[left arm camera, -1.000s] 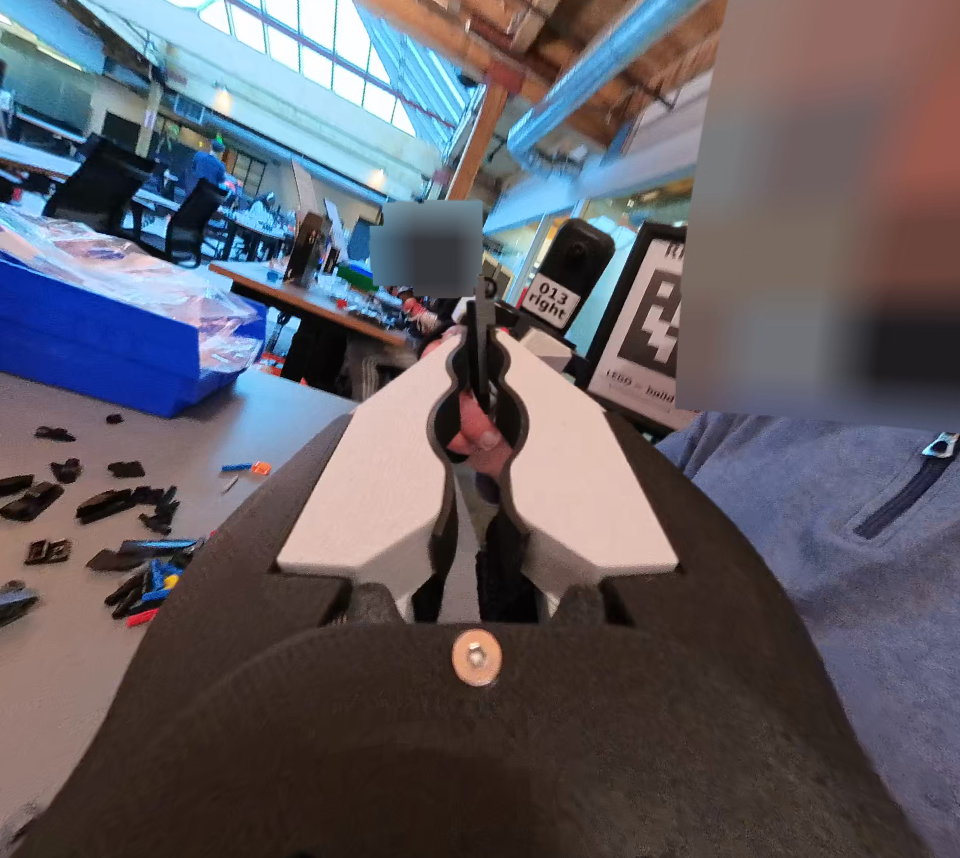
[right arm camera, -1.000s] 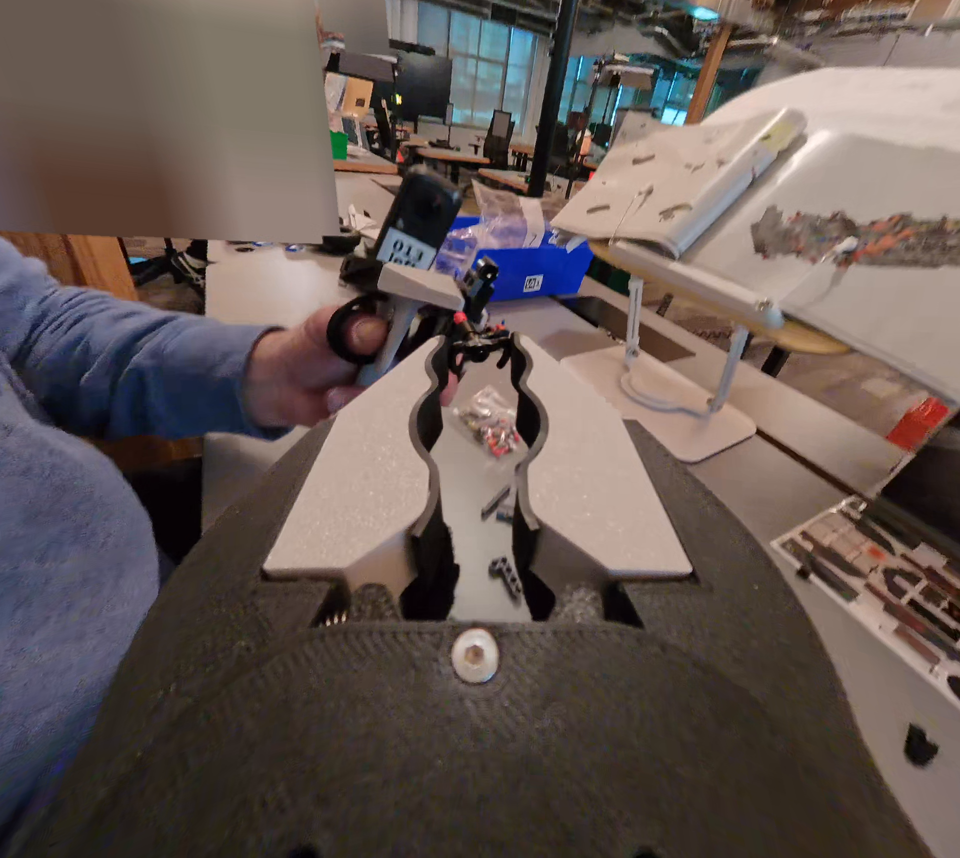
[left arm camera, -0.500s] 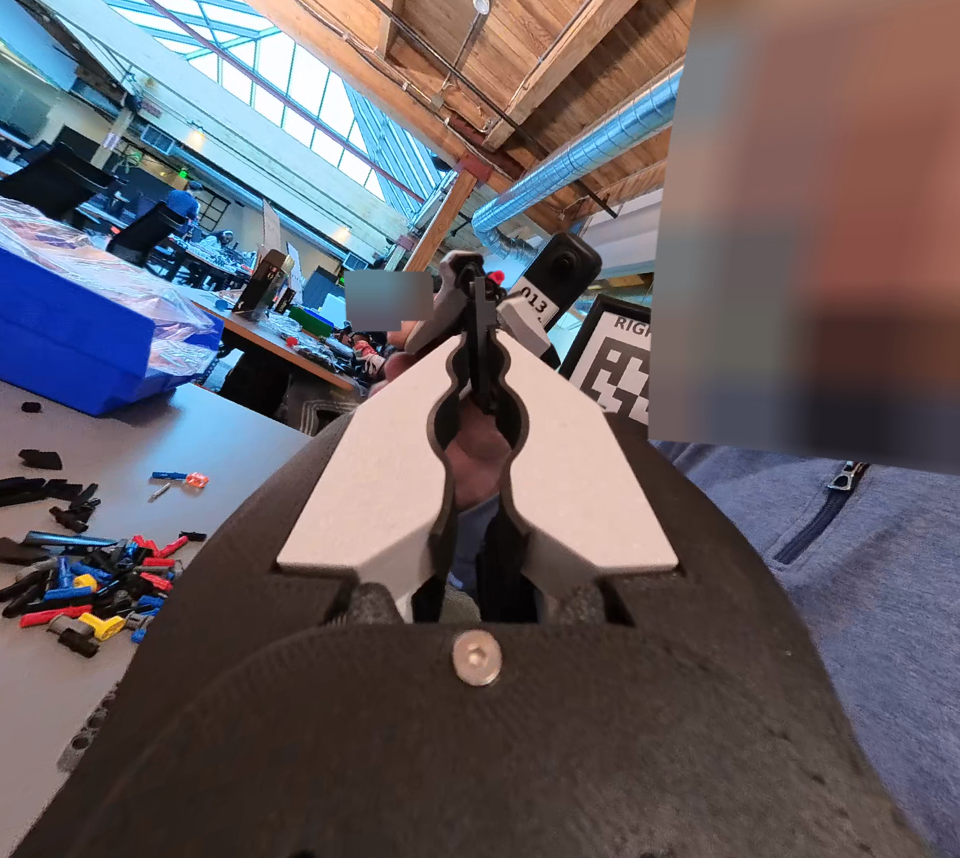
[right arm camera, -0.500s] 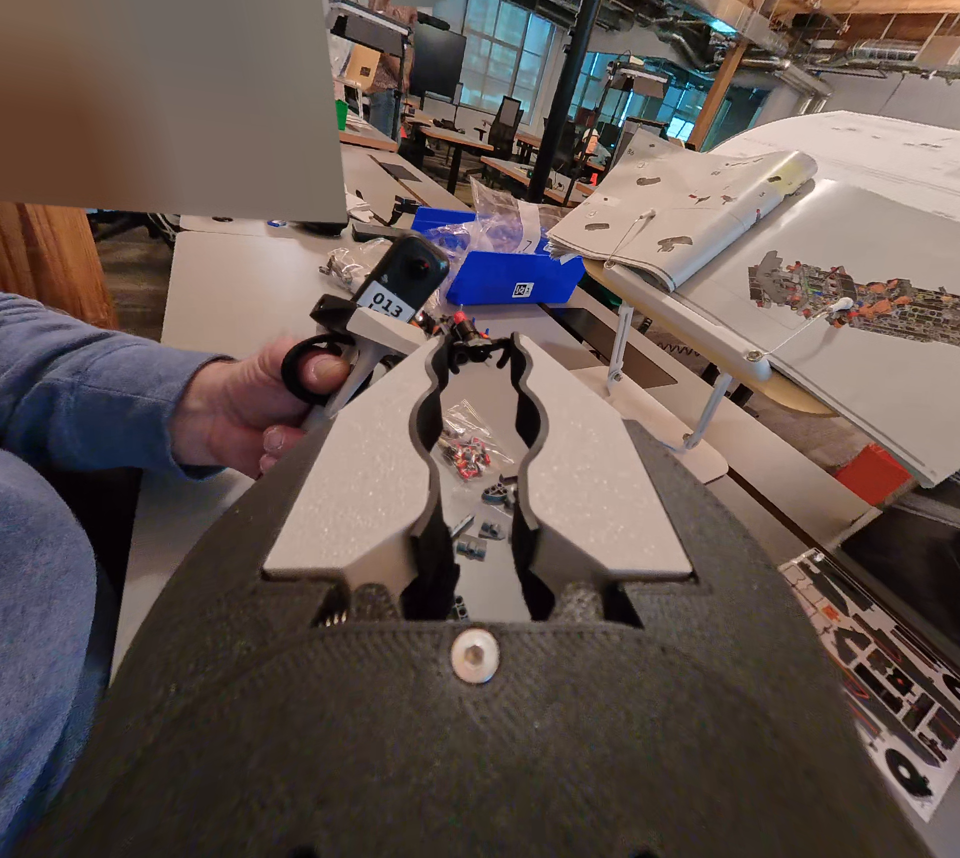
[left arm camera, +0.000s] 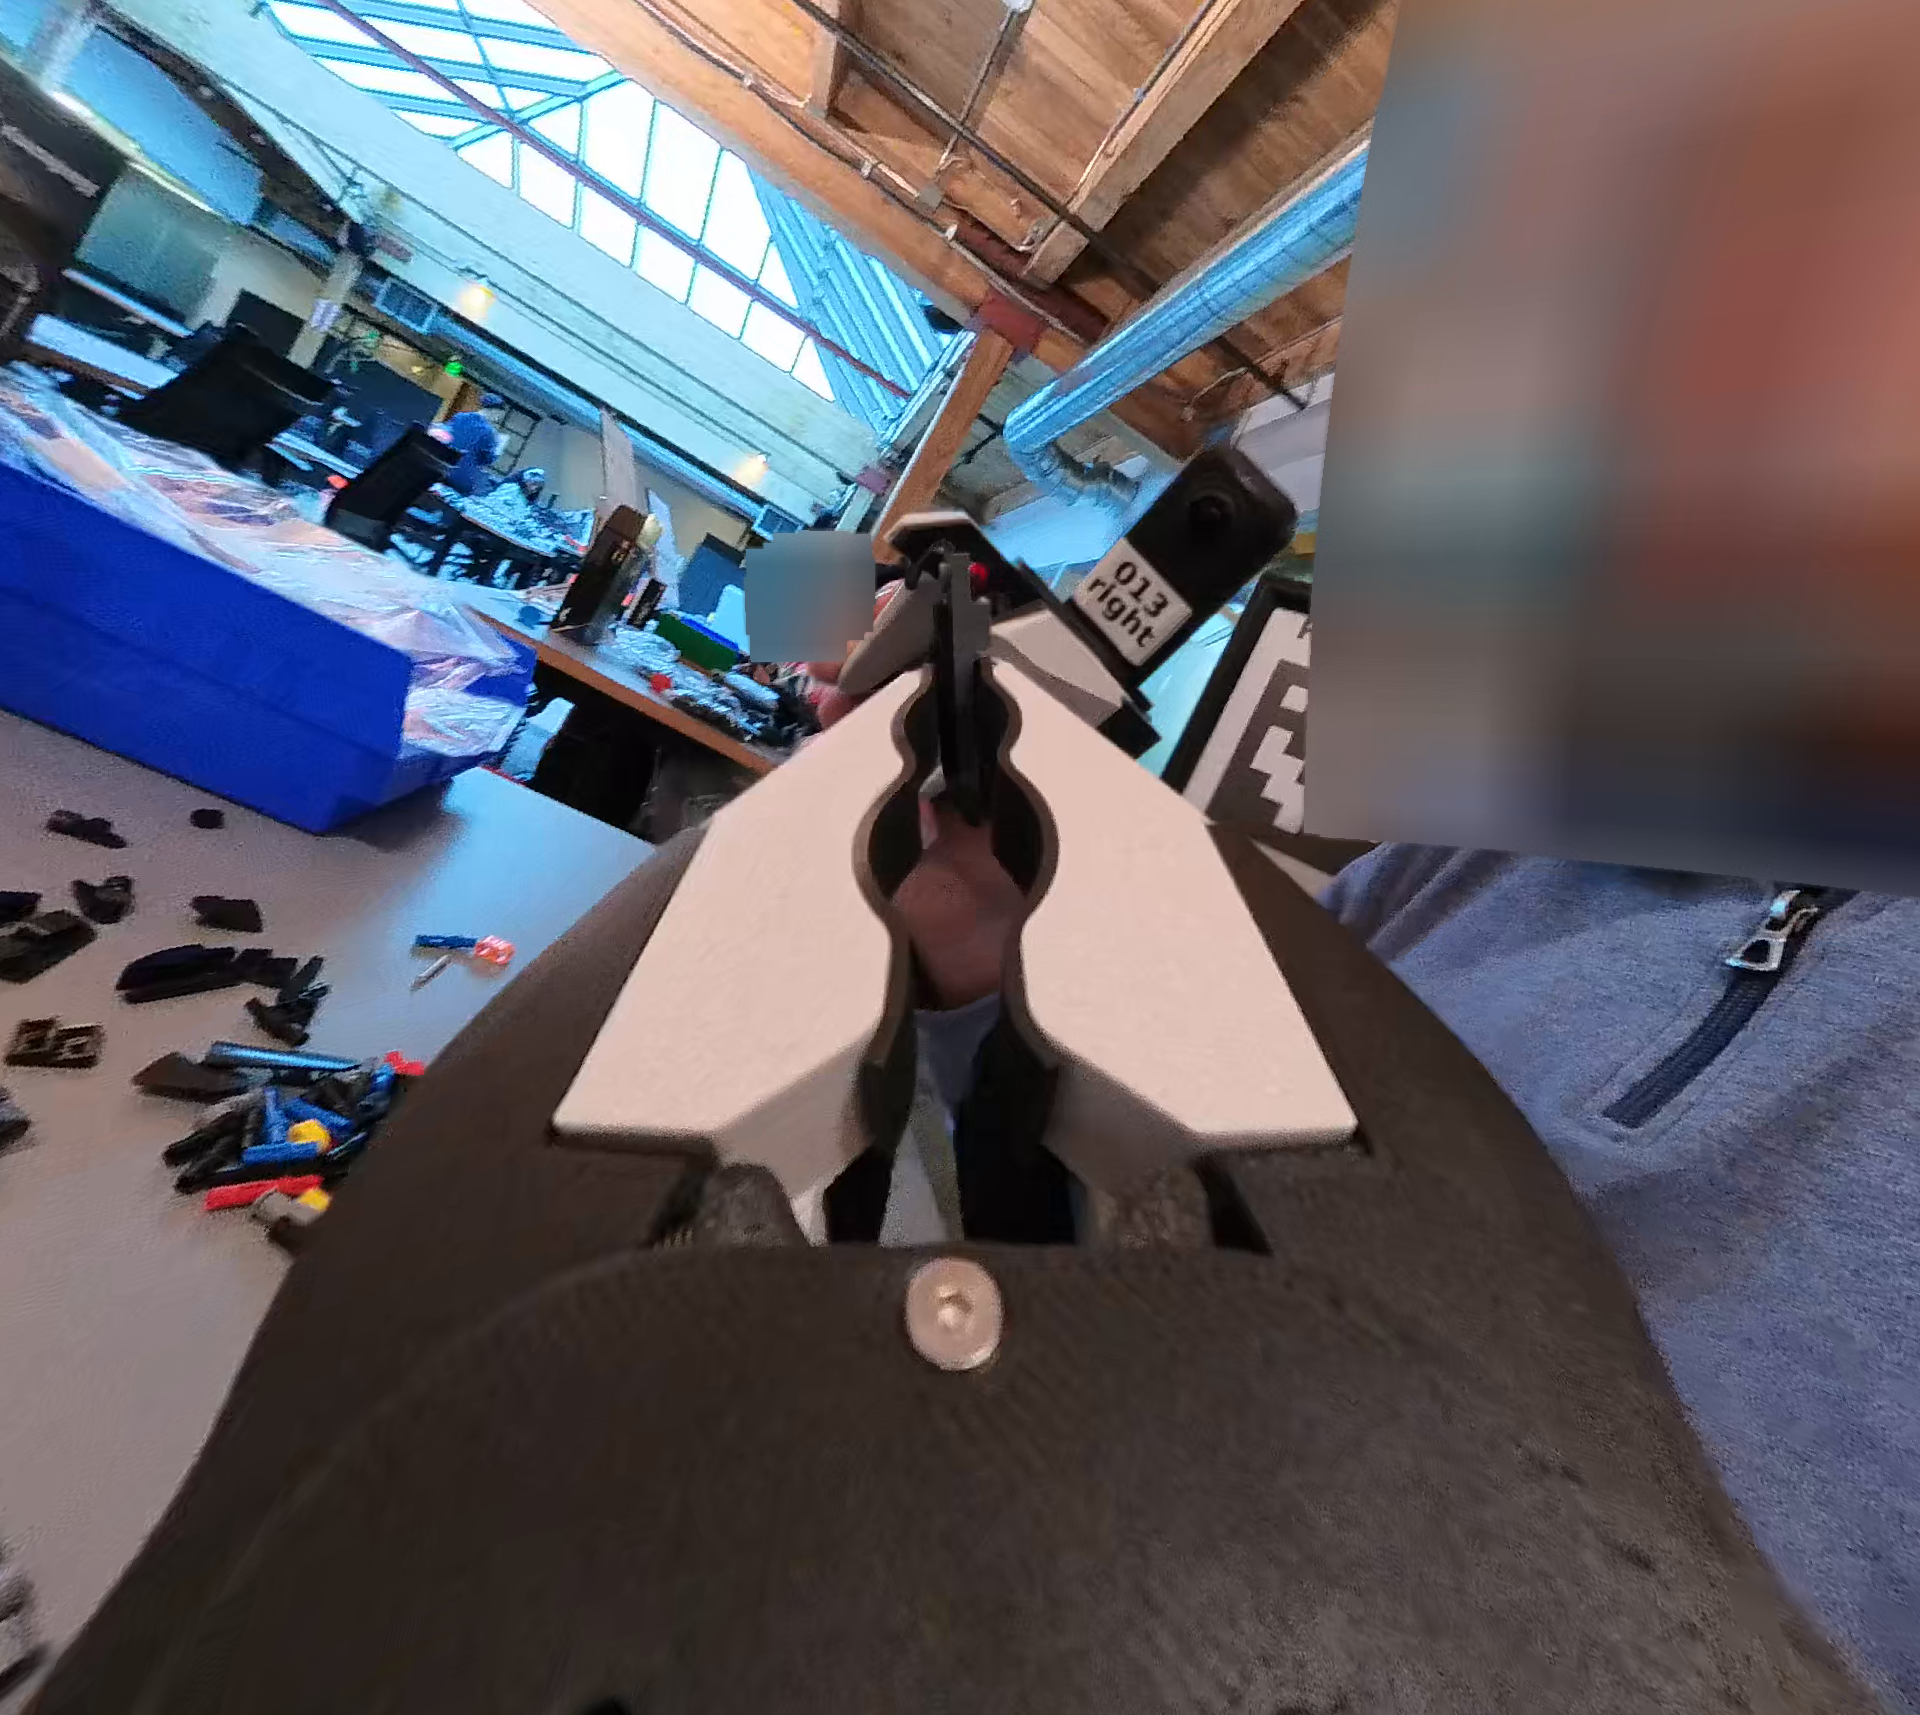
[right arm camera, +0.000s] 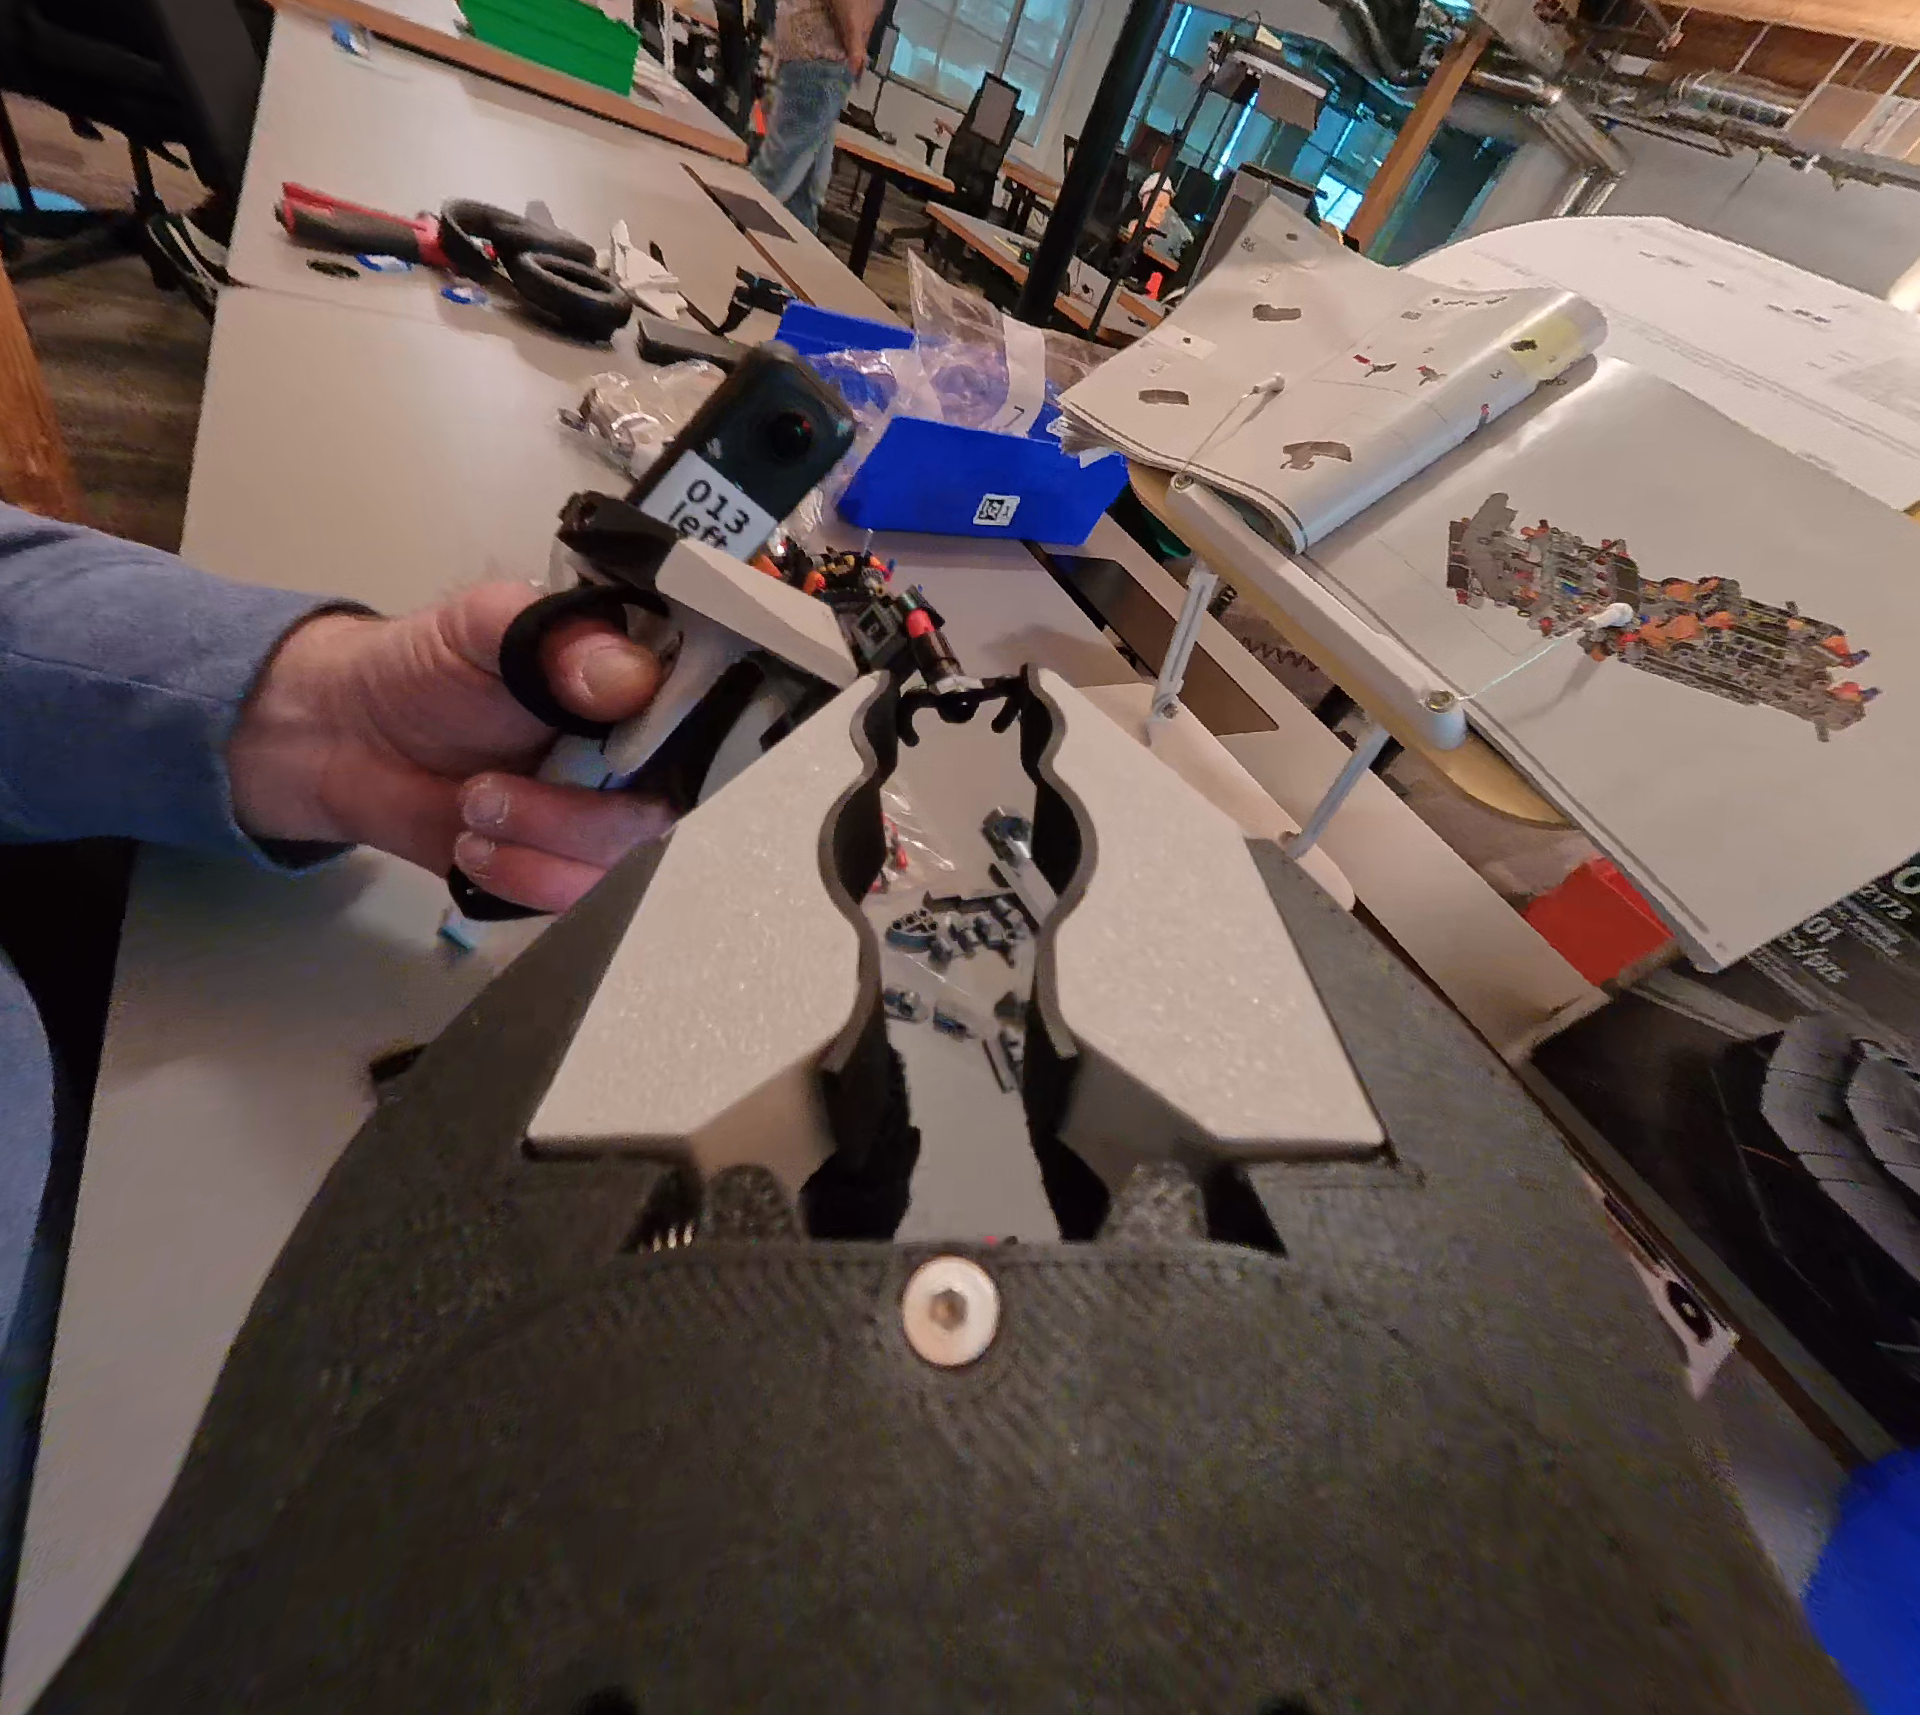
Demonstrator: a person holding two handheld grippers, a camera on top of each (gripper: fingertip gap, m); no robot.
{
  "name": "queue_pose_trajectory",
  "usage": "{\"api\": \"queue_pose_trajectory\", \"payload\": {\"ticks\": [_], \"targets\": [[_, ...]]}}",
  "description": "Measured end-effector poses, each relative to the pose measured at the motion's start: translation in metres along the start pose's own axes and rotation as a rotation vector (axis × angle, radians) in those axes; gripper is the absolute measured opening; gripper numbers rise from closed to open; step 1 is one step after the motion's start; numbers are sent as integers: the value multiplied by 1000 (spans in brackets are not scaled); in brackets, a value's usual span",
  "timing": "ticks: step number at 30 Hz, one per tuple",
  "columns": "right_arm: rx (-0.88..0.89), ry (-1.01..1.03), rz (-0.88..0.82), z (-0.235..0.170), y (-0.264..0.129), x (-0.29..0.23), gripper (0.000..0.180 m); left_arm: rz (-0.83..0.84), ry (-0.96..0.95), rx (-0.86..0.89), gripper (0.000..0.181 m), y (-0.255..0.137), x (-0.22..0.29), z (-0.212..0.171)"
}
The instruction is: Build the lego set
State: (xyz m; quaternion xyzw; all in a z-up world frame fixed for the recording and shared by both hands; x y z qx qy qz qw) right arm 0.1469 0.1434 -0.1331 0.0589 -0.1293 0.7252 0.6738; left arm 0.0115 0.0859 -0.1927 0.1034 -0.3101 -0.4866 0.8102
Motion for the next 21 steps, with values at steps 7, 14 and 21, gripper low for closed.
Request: {"api": "queue_pose_trajectory", "payload": {"ticks": [7,14,21], "targets": [[-65,-40,-18,-8,1,2,20,120,104,-138,4,-4,-1,2],[-46,-30,-34,-11,2,1,20,147,118,-164,4,-4,-1,2],[-10,-17,-59,-10,1,0,20,144,101,-149,4,-3,-2,1]]}}
Point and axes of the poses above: each gripper's, where its closed fingertips meet, y out along the fingers, z out of its top, x = y × z across the jaws, the point moved 8 cm from there along -y, back along the fingers, and after that the axes turned 6 degrees about y, right-handed, at the moved point
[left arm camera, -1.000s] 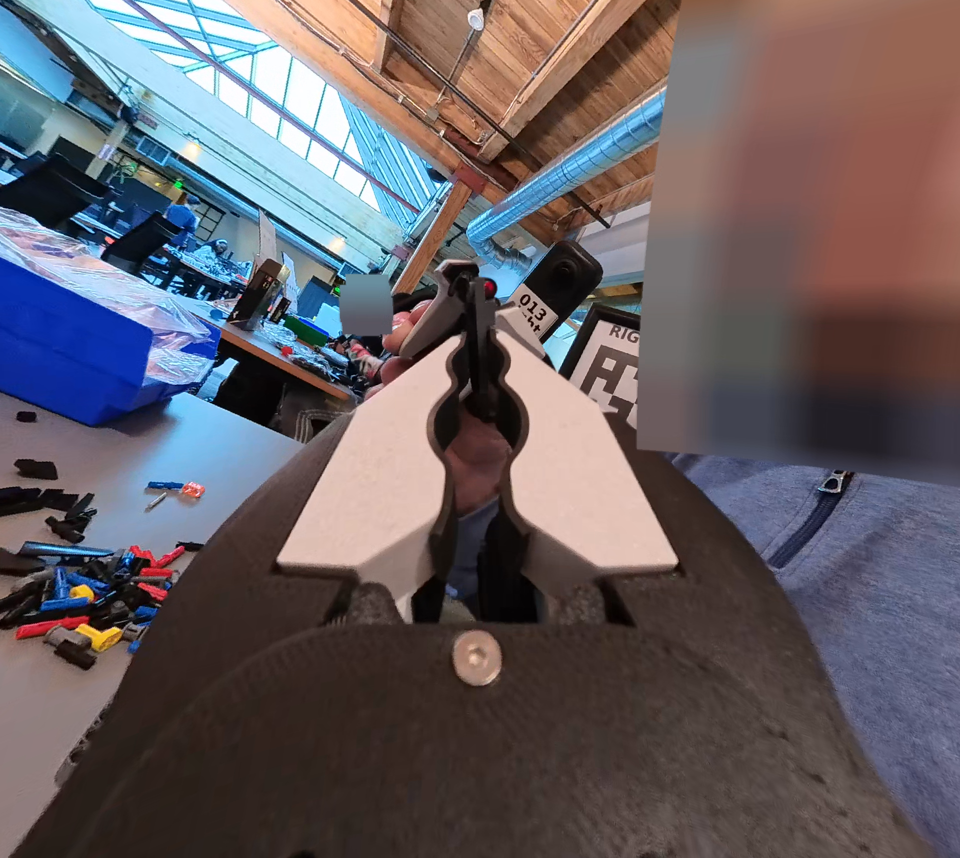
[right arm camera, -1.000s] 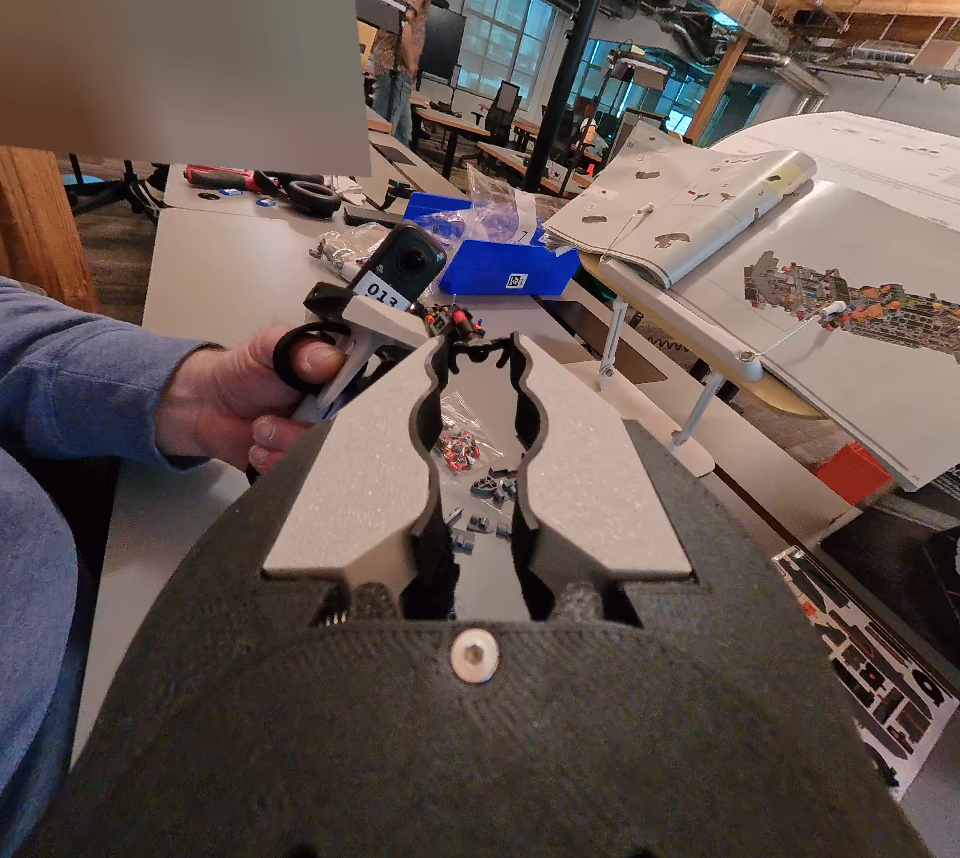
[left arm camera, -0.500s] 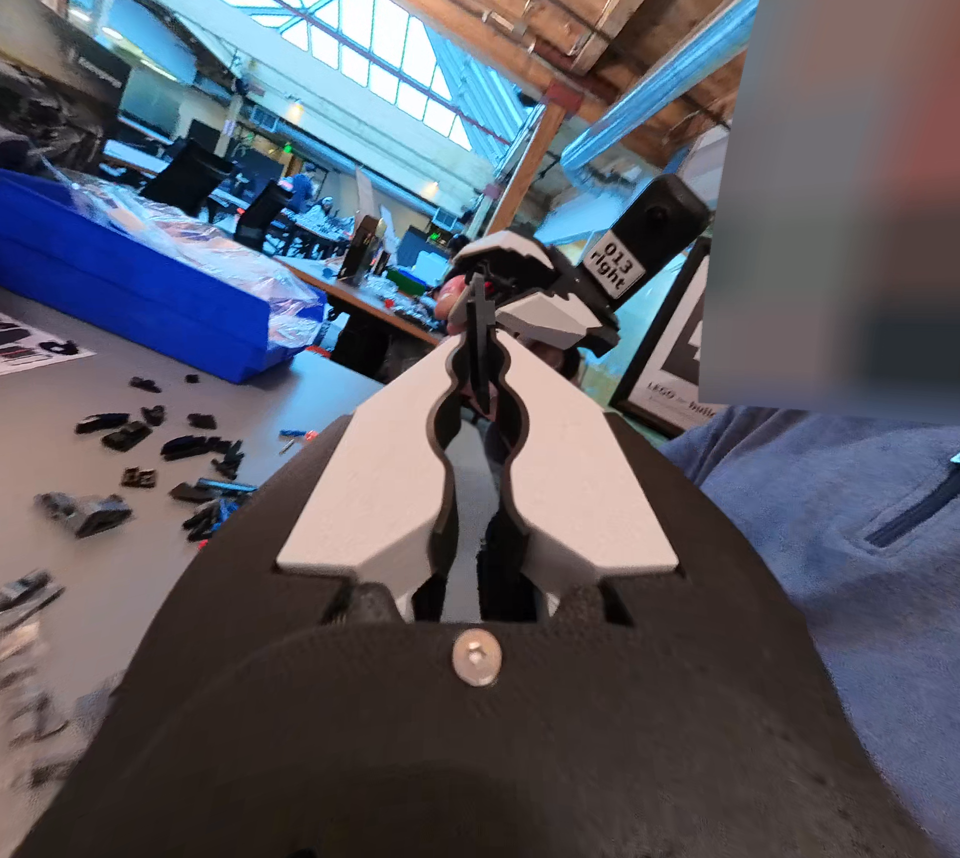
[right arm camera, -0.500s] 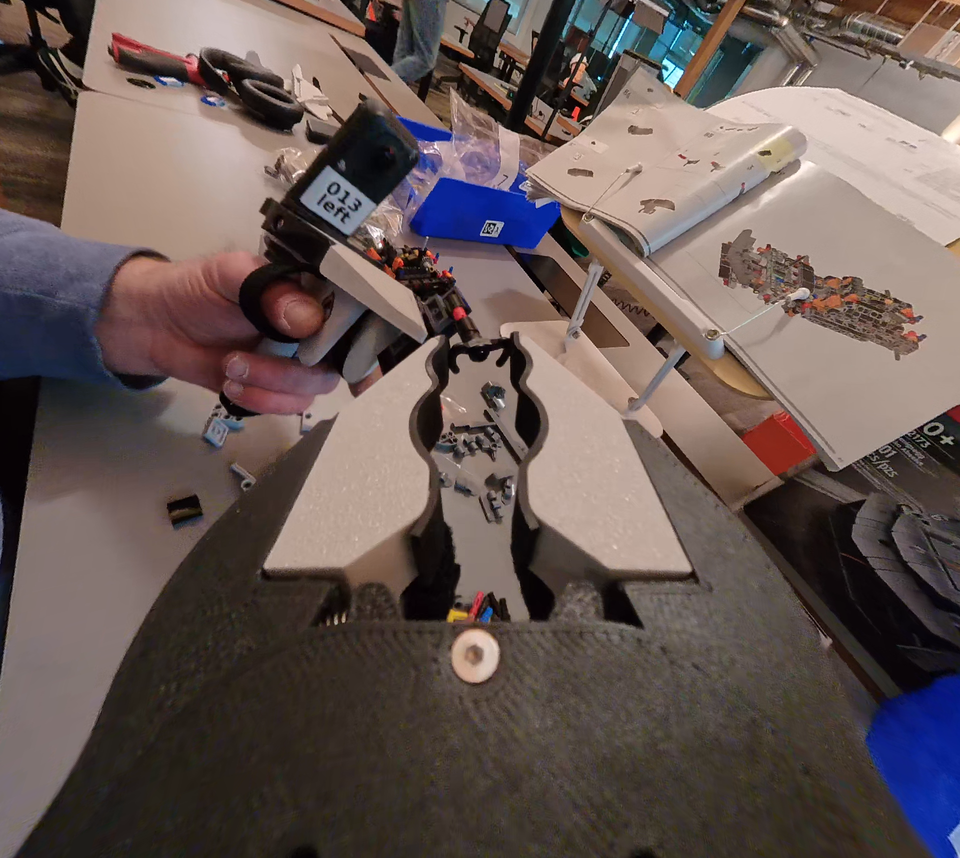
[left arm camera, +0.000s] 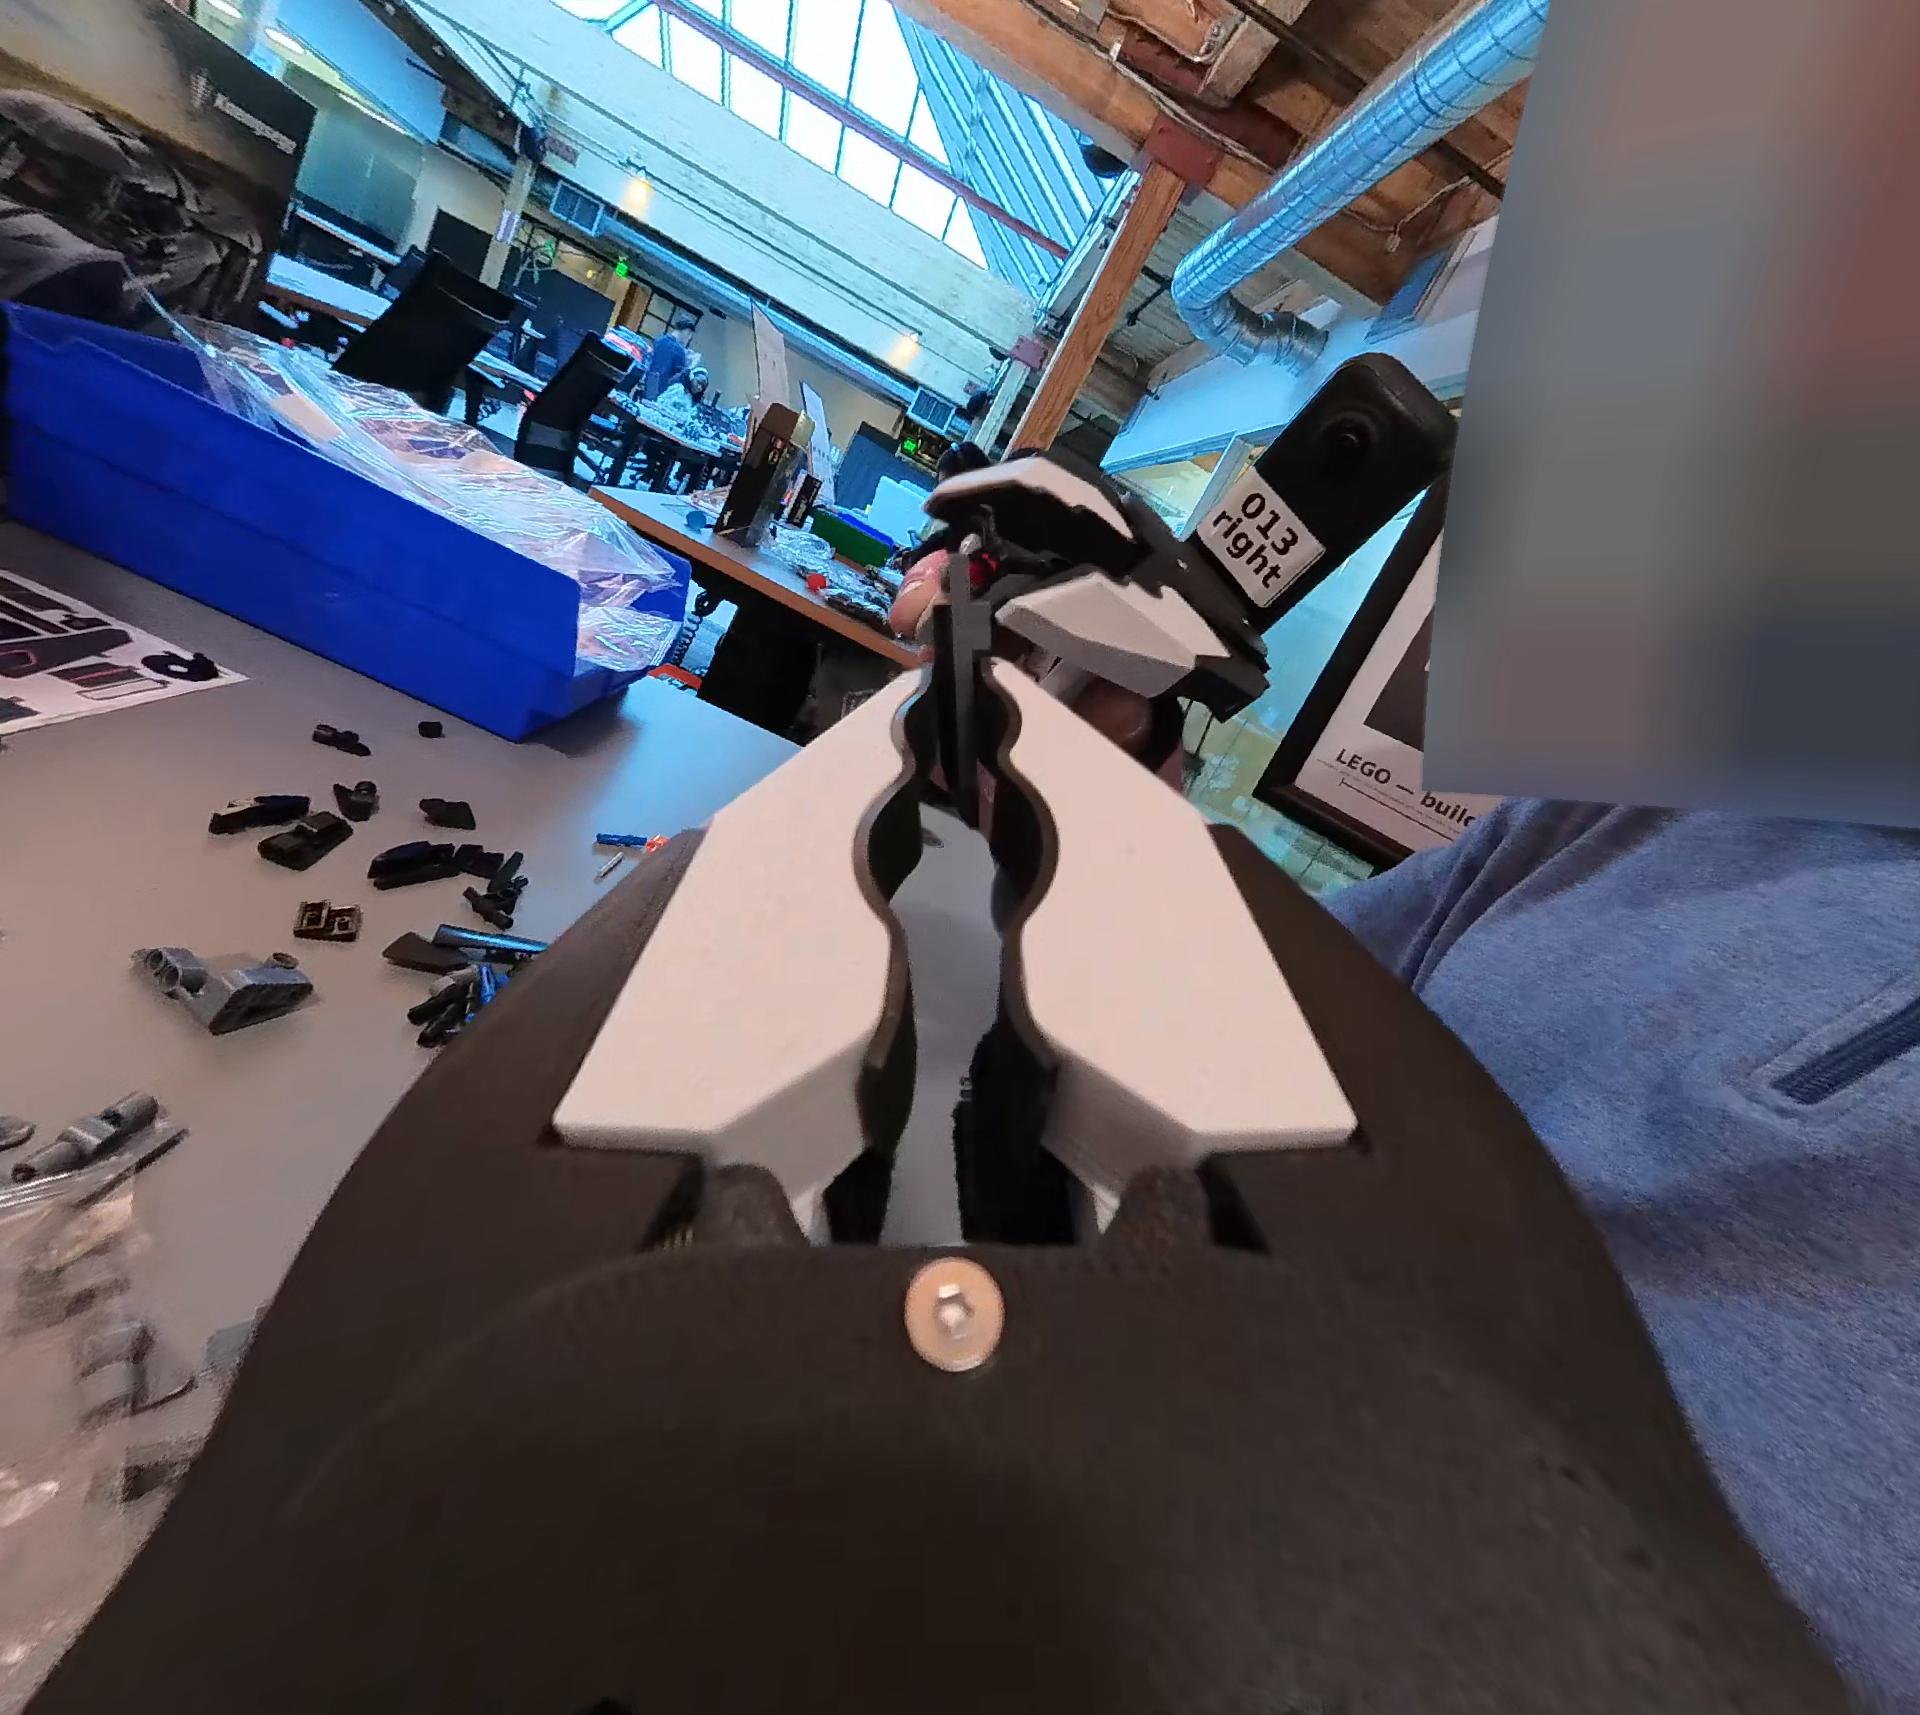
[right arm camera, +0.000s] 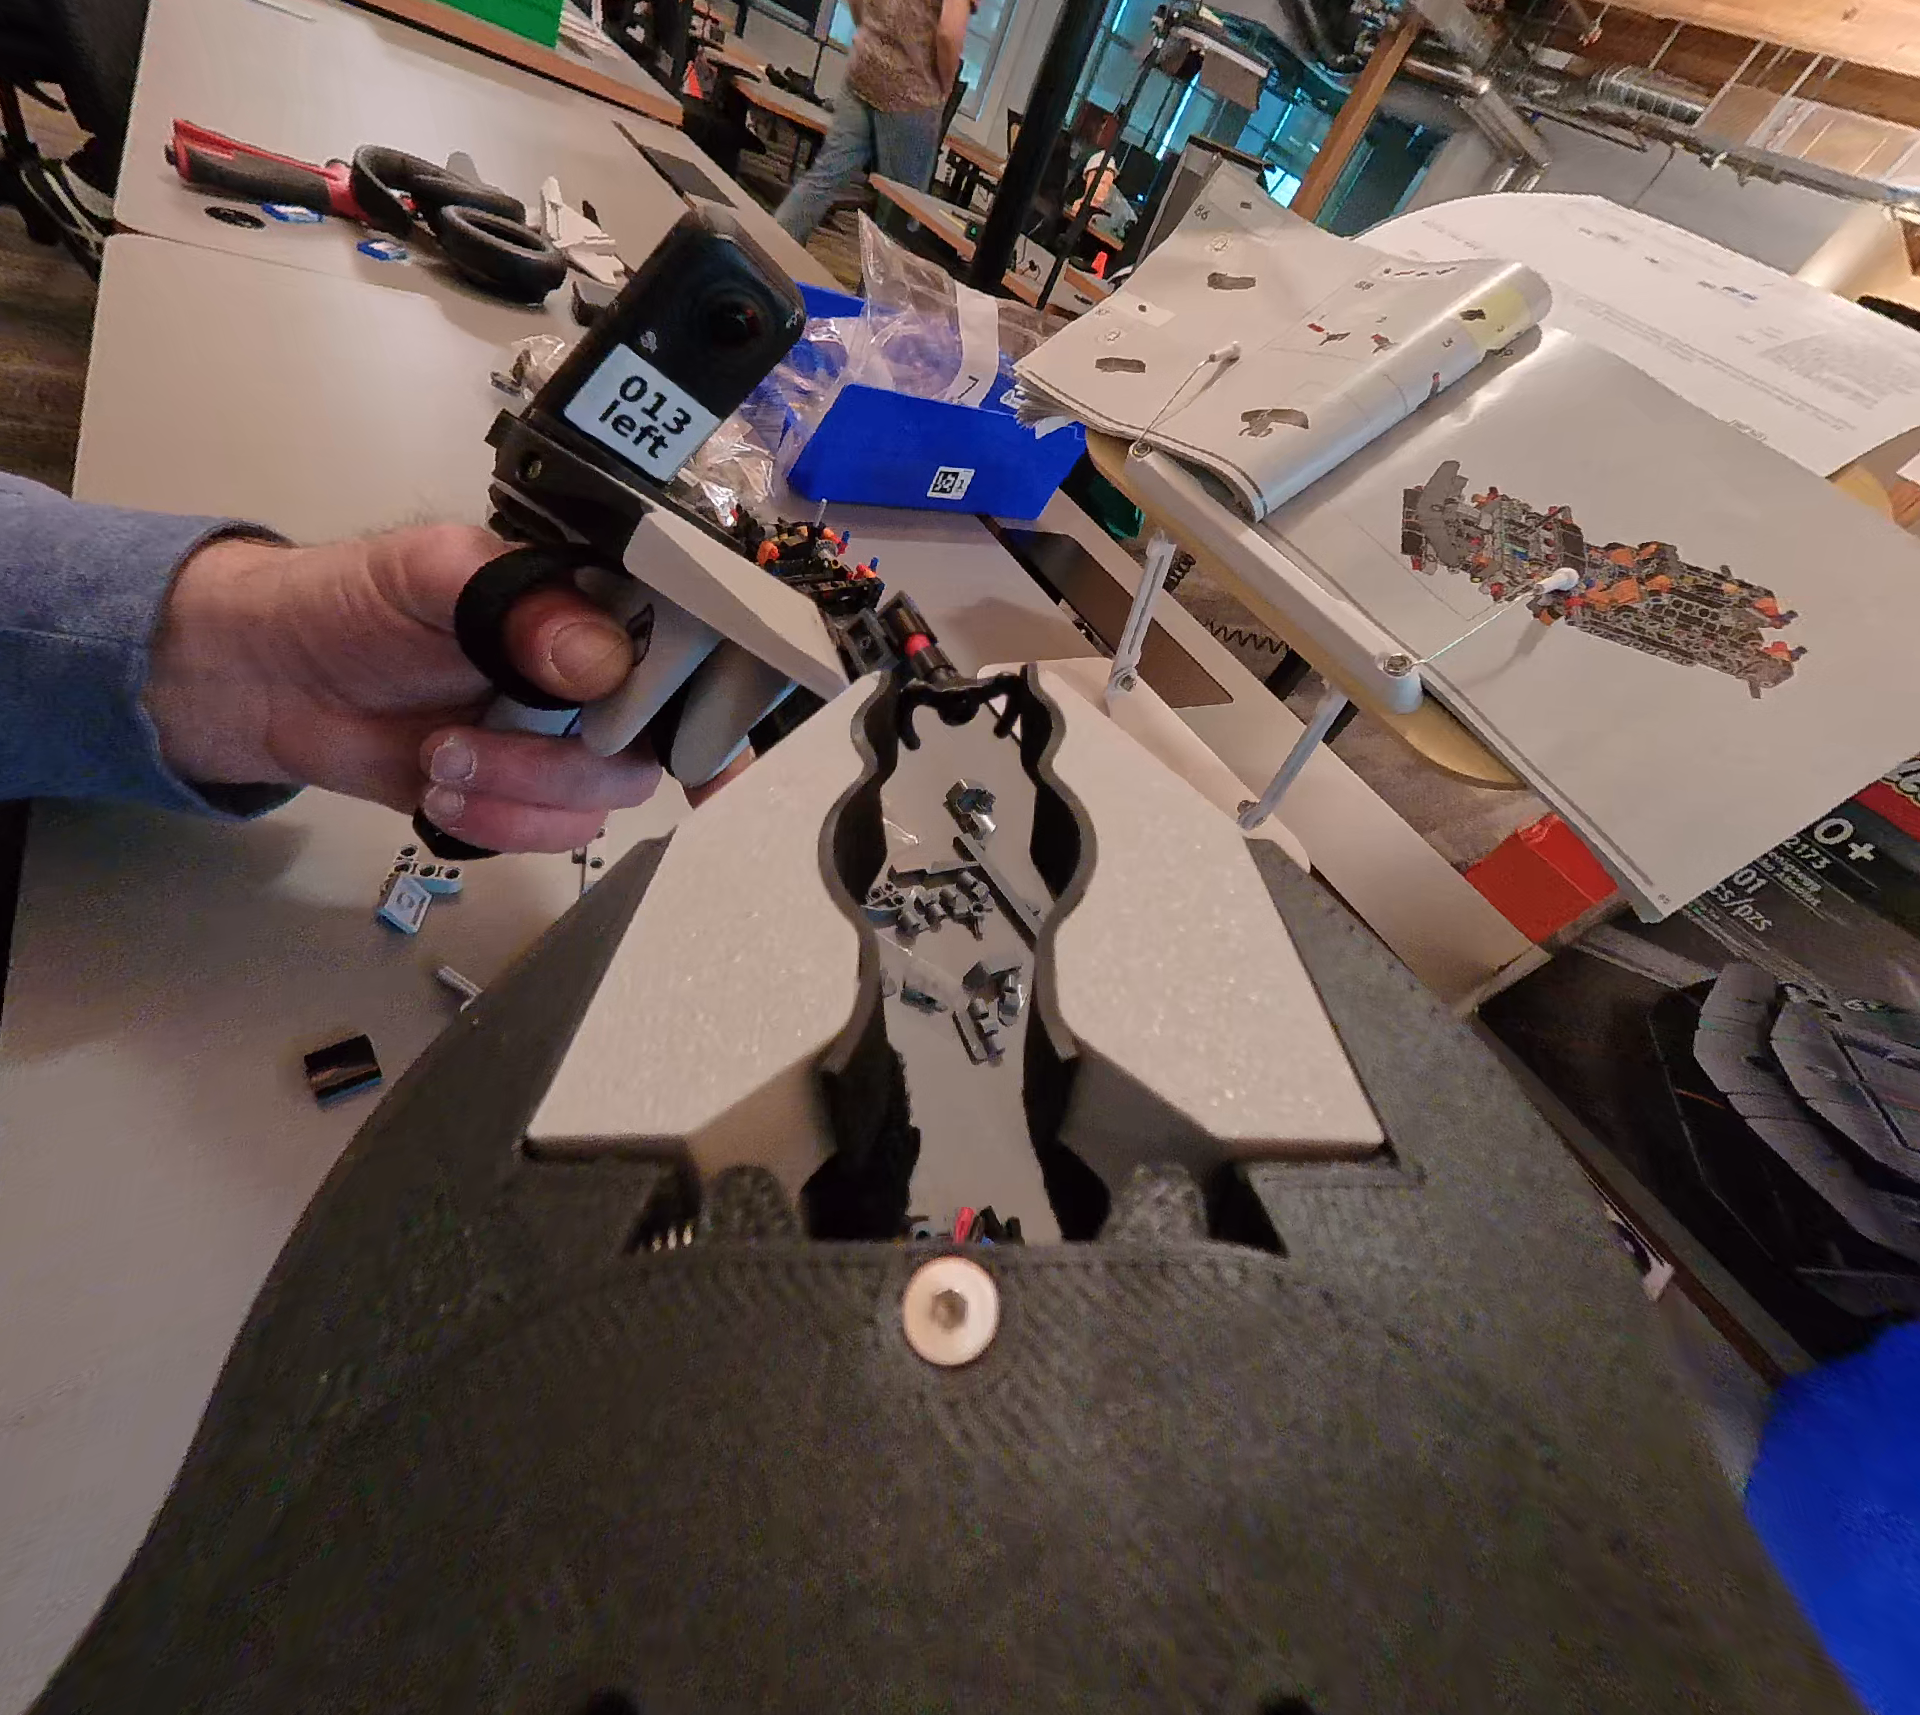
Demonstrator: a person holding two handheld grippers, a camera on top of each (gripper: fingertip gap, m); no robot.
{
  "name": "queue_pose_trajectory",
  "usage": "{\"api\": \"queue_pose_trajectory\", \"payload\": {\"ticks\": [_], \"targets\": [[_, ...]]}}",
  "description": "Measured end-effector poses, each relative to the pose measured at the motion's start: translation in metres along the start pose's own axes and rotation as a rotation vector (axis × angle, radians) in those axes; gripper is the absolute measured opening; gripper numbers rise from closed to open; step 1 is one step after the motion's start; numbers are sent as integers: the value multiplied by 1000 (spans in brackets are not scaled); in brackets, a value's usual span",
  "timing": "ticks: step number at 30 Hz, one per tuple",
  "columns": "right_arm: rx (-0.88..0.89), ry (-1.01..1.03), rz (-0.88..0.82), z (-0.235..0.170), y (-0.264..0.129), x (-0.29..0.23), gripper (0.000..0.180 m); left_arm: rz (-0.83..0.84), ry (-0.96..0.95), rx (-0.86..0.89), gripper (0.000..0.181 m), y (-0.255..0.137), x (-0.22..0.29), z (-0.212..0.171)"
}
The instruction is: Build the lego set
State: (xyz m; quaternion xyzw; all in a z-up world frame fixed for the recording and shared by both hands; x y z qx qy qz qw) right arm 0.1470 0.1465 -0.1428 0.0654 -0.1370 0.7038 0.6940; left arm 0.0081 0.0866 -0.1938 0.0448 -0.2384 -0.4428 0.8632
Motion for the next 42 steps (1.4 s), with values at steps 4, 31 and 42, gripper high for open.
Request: {"api": "queue_pose_trajectory", "payload": {"ticks": [4,31,42], "targets": [[13,22,7,-1,1,0,20,-11,-19,18,4,0,0,0],[43,16,-41,29,-8,-2,20,-76,-67,-8,4,10,17,27],[19,81,-24,41,-1,-31,20,-74,-57,-65,4,-15,38,32]]}}
Point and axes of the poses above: each gripper's, where its closed fingertips meet, y out along the fingers, z out of its top, x = y × z across the jaws, the point moved 8 cm from there along -y, back along the fingers, and after that the axes turned 6 degrees about y, right-handed, at the moved point
